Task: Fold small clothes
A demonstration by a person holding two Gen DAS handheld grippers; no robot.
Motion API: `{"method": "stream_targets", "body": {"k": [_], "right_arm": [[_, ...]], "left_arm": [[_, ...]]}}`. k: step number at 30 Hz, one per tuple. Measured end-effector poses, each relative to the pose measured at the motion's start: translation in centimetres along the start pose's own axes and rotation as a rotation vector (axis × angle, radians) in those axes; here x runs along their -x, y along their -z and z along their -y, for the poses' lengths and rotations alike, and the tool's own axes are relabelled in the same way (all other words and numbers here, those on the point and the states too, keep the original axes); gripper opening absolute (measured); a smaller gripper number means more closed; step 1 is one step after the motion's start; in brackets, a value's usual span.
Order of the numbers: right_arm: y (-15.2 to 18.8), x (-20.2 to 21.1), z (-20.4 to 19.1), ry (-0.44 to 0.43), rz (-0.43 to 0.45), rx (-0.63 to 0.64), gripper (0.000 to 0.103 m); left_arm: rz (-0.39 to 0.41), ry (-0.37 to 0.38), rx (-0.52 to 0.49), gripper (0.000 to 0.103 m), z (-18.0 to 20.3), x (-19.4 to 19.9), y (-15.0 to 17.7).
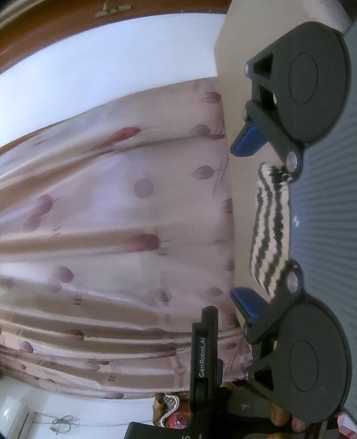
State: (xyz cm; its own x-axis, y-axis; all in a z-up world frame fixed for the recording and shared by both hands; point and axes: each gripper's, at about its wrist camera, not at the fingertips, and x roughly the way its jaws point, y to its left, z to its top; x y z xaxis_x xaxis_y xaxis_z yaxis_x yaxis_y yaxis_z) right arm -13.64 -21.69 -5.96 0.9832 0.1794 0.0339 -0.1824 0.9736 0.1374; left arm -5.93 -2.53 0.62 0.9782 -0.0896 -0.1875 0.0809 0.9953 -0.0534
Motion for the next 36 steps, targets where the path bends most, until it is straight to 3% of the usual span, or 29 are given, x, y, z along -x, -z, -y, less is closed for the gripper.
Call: {"method": "stream_targets", "body": {"k": [23,36], "right_arm": [[1.3,-0.8,-0.4,0.005,-0.073,0.014,0.102],[2.1,-1.6,0.0,0.082,-0.113,0.005,0.102]], "left_arm": [[-0.077,0.047,0.007,0.103,-0.8,-1.8,2.7],[-0.067,0.032,-0.030,0.103,-0.1,-2.2,3.9]]}}
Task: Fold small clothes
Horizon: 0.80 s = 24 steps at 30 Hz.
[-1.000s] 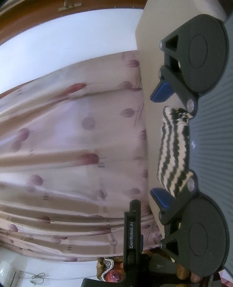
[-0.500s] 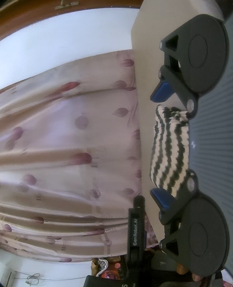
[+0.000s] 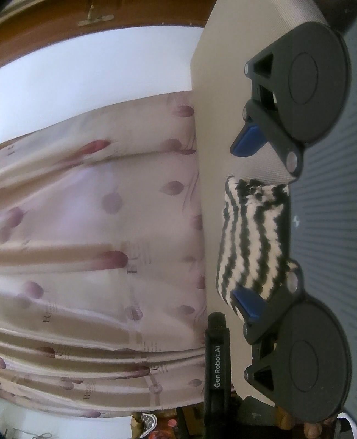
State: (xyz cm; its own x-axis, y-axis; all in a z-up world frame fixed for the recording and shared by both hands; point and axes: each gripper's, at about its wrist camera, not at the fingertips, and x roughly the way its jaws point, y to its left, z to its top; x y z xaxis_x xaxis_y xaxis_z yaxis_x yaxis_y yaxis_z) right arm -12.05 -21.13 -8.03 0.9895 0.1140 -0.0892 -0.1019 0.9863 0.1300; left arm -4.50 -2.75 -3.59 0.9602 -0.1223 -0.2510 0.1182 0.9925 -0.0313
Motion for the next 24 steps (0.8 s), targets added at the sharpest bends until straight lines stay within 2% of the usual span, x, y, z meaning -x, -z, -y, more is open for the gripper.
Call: {"method": "stream_targets", "body": {"k": [12,20,24], "right_arm": [[0.25,-0.28,0.32,0.004,-0.029,-0.011,0.102],[0.22,-0.27,0.23,0.008,-0.029,-0.008,0.103],[0.18,-0.37,0.25,0.016,-0.028,0.007,0.103]], "left_arm": [[0.004,0.008,0.027,0.103,-0.30,-0.61,0.39],[0.027,-0.028,0.029,0.103,-0.36,-0.42,0.23],[0.030,-0.022,0.017,0.103,-0.24,-0.45,0.12]]}}
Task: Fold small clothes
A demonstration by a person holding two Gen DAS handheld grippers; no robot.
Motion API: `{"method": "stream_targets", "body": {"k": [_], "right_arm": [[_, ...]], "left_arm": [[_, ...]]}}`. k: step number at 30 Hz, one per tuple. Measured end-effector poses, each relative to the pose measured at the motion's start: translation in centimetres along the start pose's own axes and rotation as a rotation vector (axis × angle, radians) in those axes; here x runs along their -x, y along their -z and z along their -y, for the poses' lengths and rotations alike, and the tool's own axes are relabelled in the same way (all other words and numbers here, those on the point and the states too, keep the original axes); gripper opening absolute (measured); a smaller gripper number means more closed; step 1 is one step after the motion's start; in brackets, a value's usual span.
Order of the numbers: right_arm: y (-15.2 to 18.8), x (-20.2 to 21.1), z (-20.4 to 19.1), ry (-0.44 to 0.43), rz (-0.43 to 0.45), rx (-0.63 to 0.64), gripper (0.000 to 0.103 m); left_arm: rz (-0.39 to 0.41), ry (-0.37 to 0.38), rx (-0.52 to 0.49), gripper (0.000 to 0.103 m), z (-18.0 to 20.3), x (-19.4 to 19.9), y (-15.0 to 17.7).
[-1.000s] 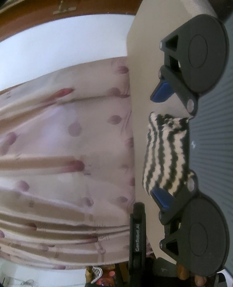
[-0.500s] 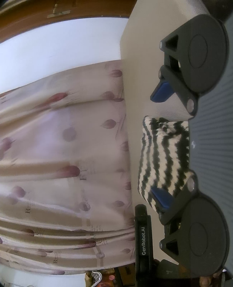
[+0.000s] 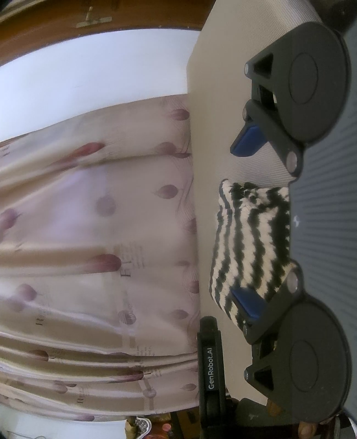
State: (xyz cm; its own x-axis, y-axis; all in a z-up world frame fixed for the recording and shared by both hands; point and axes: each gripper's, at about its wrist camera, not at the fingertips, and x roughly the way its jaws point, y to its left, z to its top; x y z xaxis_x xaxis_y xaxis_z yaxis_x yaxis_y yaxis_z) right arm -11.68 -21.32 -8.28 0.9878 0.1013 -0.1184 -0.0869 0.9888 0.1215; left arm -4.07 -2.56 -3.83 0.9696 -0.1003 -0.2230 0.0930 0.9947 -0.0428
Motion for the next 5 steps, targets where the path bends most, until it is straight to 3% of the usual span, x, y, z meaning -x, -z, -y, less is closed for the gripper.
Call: {"method": "stream_targets", "body": {"k": [5], "right_arm": [[-0.11,-0.29,0.13,0.018,-0.009,0.008,0.103]], "left_arm": [[0.021,0.017,-0.024,0.103,0.20,0.39,0.12]]}}
